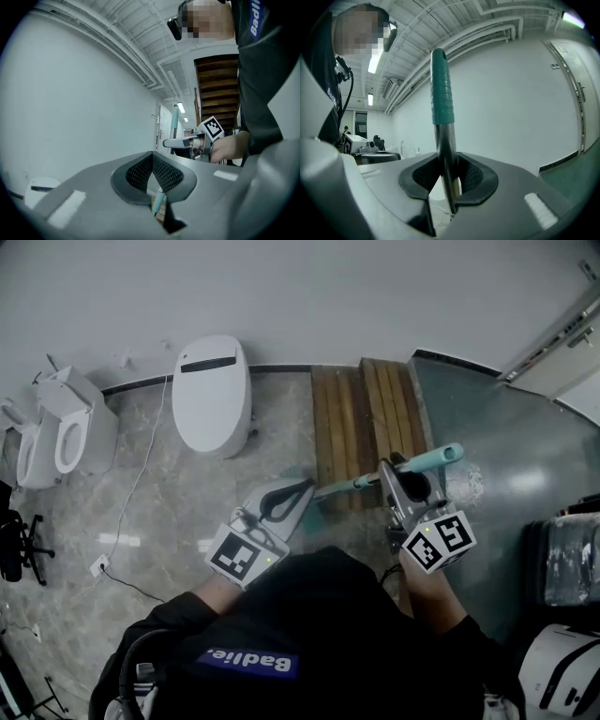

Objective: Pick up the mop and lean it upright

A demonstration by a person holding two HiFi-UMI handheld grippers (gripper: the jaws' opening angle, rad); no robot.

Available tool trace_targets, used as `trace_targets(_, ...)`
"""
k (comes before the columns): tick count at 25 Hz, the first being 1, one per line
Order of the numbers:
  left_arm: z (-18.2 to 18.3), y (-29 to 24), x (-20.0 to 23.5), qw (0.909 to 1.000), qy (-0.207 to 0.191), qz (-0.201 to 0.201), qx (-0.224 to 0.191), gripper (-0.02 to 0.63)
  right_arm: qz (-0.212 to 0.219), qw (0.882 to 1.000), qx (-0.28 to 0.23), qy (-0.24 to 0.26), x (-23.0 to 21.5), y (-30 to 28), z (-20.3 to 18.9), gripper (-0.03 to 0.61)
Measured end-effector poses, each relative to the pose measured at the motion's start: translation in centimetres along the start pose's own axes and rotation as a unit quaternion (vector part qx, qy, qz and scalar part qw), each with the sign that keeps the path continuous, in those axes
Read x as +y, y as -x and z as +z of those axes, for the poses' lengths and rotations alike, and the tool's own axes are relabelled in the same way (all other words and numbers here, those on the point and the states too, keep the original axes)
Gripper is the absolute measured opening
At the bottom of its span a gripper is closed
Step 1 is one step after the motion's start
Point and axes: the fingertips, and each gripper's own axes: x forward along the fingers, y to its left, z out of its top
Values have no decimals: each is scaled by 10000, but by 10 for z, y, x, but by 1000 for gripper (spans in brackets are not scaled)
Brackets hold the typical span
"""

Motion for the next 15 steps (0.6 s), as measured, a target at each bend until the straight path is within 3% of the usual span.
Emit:
trace_targets(9, -2, 7, 62, 9966, 29, 812, 152, 18, 796, 9968, 92, 25, 2, -92, 8, 101)
trace_targets(15, -2, -27, 97, 9921, -21, 1201, 361, 18, 1335, 9908, 140, -199, -24, -143, 5, 99)
